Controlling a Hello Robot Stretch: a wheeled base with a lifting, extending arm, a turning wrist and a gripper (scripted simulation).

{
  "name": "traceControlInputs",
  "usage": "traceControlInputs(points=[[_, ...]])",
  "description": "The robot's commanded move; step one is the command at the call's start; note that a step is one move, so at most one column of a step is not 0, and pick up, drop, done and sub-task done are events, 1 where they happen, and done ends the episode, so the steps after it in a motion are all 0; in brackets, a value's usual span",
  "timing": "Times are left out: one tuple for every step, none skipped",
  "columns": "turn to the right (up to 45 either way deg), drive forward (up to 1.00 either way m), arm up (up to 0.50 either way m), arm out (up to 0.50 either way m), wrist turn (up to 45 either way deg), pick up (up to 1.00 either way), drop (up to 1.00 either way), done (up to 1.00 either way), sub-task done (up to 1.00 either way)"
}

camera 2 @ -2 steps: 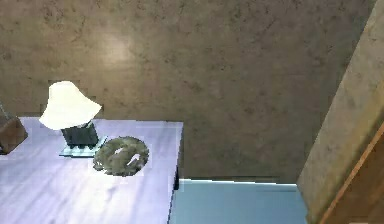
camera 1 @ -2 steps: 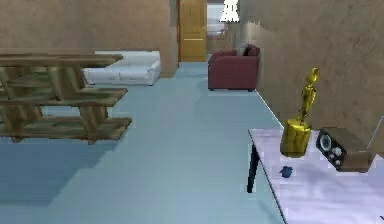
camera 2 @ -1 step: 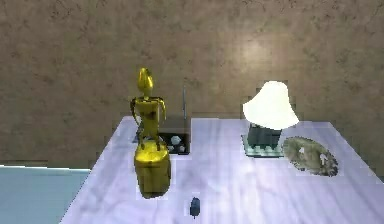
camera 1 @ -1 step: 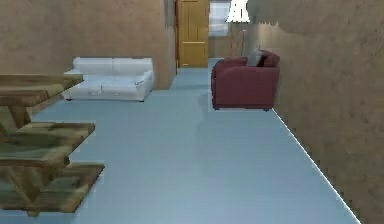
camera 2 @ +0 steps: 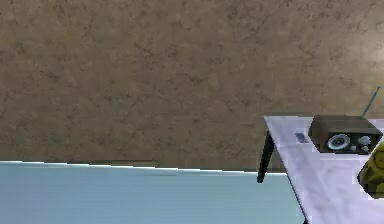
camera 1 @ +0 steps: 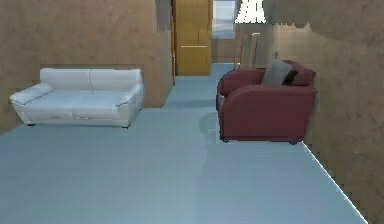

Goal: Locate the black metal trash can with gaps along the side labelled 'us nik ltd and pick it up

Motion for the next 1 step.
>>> traceControlInputs(points=[[0.0,1.0,0.0,0.0,0.0,0.0,0.0,0.0,0.0]])
